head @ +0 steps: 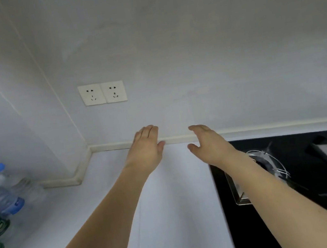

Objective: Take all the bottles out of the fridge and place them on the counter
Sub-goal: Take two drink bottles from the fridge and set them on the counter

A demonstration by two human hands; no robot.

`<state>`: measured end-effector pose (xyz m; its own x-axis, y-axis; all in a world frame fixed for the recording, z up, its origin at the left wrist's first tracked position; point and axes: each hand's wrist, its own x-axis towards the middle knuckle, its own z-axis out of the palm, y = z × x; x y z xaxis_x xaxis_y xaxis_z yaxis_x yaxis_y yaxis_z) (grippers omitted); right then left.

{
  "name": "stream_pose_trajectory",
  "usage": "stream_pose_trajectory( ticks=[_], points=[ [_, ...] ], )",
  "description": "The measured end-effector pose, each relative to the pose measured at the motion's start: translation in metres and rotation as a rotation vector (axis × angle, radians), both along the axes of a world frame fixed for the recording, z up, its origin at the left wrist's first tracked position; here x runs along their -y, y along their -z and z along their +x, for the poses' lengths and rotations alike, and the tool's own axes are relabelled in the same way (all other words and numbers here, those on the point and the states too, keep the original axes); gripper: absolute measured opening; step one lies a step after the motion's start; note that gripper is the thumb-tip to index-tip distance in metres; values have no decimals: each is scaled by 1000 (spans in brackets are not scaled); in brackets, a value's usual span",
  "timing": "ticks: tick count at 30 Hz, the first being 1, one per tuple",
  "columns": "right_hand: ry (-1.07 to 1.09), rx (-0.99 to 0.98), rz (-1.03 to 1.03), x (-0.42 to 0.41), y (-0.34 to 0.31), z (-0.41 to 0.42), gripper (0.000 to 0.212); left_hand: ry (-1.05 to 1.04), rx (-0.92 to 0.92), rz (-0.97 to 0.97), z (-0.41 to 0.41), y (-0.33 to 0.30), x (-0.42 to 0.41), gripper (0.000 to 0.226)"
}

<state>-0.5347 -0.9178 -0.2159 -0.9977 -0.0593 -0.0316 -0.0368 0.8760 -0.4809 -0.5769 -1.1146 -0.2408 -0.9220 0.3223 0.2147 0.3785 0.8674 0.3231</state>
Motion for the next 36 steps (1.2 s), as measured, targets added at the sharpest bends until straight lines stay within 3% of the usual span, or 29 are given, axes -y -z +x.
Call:
stream_pose_trajectory(
  ticks=[21, 36],
  points=[
    [711, -88, 22, -388, -33, 320, 55, 701, -65, -10, 208, -43, -460, 51],
    [1215, -71, 47, -524, -39, 527, 59, 1230, -119, 22, 376, -58, -688, 45]
  ],
)
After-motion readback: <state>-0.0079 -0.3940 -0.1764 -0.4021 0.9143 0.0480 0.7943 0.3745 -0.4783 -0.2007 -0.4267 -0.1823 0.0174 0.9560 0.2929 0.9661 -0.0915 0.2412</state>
